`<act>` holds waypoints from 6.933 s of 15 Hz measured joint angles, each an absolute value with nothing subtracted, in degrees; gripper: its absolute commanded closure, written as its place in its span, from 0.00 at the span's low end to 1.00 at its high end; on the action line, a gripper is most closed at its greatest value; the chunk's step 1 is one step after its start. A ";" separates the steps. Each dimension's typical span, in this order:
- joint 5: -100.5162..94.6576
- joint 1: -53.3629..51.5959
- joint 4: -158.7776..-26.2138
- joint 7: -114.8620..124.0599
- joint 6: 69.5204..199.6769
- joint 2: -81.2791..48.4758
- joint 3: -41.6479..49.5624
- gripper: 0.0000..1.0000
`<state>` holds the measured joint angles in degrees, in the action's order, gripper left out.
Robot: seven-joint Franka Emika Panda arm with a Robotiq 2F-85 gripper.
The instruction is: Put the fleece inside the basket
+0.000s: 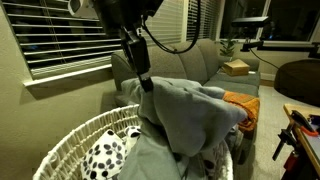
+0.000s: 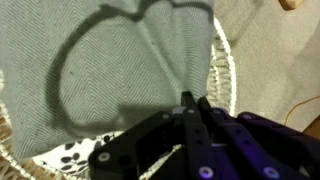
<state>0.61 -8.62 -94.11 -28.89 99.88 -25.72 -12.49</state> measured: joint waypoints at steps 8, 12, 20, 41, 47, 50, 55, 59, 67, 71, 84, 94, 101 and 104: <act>-2.34 -9.69 -90.61 -28.13 98.24 -27.69 -12.19 0.12; -2.96 -8.98 -90.79 -25.30 98.42 -27.46 -10.50 0.00; -2.06 -6.21 -93.58 -13.76 99.08 -26.51 -7.43 0.00; -0.50 -5.53 -133.88 19.33 126.63 -6.46 -1.76 0.00; -2.76 -2.26 -140.97 21.75 130.11 -1.00 0.15 0.00; -3.25 -0.36 -142.06 21.75 130.52 0.56 0.98 0.00; -3.37 1.73 -142.14 21.16 132.67 1.00 1.92 0.00; -3.30 2.32 -142.18 20.23 135.89 0.82 2.30 0.00; -0.35 2.46 -144.11 15.73 144.10 -1.32 2.74 0.00; 3.41 2.46 -145.77 11.69 148.24 -3.24 2.75 0.00; 12.92 2.66 -147.03 0.03 152.43 -6.67 2.74 0.62; 13.70 4.18 -146.59 -1.99 152.44 -6.25 2.76 1.00; 13.50 3.68 -143.40 -2.77 152.43 -5.99 1.71 0.98; 13.50 3.33 -142.39 -3.43 152.40 -5.99 0.33 0.98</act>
